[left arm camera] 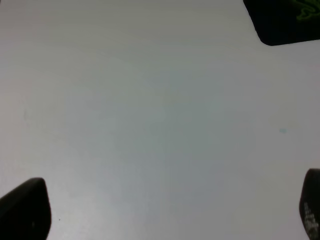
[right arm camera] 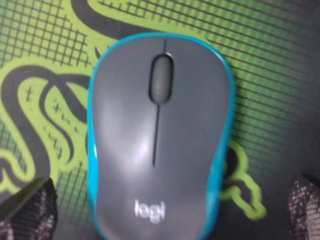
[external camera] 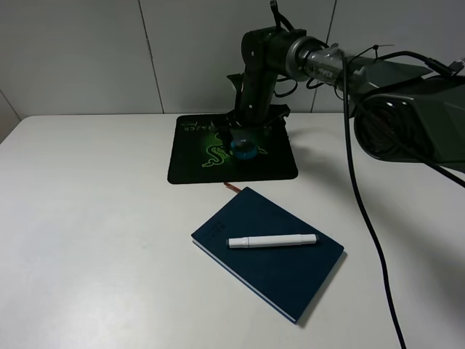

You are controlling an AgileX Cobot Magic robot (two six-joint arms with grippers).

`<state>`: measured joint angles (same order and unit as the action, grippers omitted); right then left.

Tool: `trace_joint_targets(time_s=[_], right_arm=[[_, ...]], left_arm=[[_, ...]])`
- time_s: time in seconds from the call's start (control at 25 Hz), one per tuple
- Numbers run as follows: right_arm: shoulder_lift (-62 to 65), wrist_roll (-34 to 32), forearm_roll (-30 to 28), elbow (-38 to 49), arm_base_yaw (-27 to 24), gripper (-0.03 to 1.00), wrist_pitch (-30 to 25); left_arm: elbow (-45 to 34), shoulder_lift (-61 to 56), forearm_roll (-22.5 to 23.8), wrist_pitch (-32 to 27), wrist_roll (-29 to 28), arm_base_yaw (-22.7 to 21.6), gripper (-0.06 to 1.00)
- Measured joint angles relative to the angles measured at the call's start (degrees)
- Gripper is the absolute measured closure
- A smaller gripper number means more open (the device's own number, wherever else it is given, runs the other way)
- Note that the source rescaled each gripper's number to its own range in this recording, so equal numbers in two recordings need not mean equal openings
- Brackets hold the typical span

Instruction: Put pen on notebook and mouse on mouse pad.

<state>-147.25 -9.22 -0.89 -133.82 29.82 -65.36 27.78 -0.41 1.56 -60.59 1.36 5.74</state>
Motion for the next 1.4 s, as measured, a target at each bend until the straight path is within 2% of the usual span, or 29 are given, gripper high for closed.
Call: trace_joint_targets(time_s=[0.24,0.44,0.6,0.8,1.4], right_arm=[[4.7,1.9,-1.5,-0.2,0.0,-0.03,-3.9],[9.3,5.0,-1.4,-0.2,0.0,-0.03,-4.2],[14.5,5.5,-1.4,3.4,0.0,-0.03,-4.2],[23.6,6.5,-1.3,13.7,0.0,-0.03,-4.2],[59.8,6.6,2.3,56.9,0.0,-0.03,-4.2]], left_arm=[[0.0,0.0,0.0,0.0,0.0,0.0,-0.06],[0.0,0.0,0.0,0.0,0.0,0.0,-0.06],[0.0,0.0,0.0,0.0,0.0,0.0,-0.06],[0.0,0.0,0.0,0.0,0.0,0.0,-0.06],[0.0,0.0,0.0,0.0,0.0,0.0,-0.06]])
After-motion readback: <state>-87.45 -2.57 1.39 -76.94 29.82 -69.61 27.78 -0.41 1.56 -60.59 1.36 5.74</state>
